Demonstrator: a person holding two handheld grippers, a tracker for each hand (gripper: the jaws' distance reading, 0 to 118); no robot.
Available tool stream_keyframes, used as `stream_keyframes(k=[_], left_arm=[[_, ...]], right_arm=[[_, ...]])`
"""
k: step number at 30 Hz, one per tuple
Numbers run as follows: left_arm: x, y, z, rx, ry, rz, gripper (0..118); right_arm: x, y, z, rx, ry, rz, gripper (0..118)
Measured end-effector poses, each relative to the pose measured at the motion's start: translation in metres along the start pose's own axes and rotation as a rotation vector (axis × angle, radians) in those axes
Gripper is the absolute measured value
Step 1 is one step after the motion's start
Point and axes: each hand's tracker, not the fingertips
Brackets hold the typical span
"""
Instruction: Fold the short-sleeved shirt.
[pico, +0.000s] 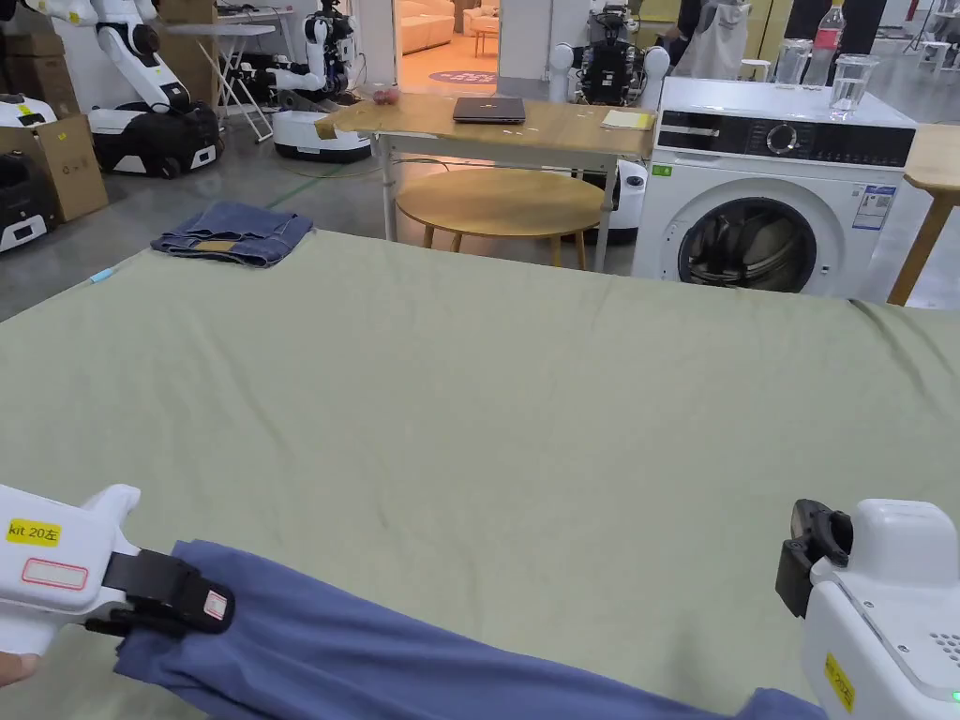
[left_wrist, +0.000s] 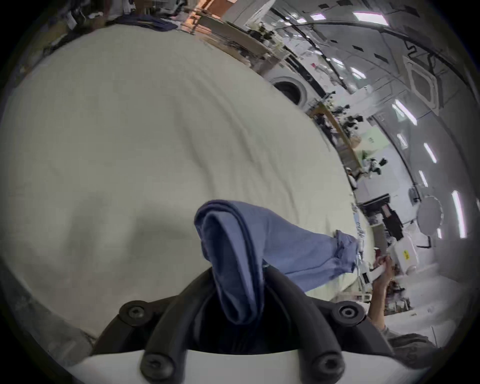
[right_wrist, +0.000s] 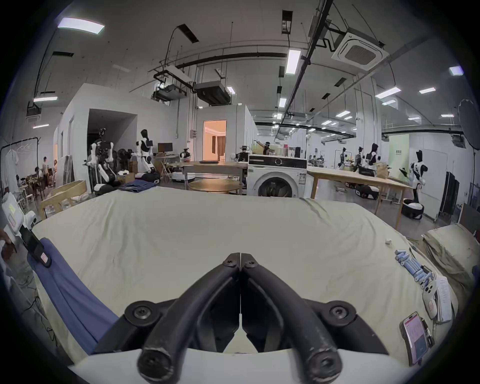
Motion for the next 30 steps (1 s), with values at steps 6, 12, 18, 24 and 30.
stream_keyframes(k=[6, 12, 18, 24, 30], left_arm=[[0.037, -0.009, 0.018, 0.030, 0.005, 0.057, 4], [0.092, -0.024, -0.001, -0.041, -0.160, 0.008, 4], [0.135, -0.019, -0.042, -0.110, -0.231, -0.021, 4], [0.168, -0.024, -0.114, -0.216, -0.148, -0.032, 4], [0.170, -0.037, -0.193, -0.348, -0.044, 0.008, 8]], right_arm=[[-0.005, 0.007, -0.001, 0.012, 0.015, 0.011, 0], [-0.006, 0.006, 0.000, 0.009, 0.026, 0.014, 0], [0.000, 0.001, 0.003, -0.003, 0.019, 0.008, 0], [0.010, -0.006, 0.006, -0.023, -0.007, -0.012, 0], [0.020, -0.010, 0.011, -0.040, -0.029, -0.011, 0]])
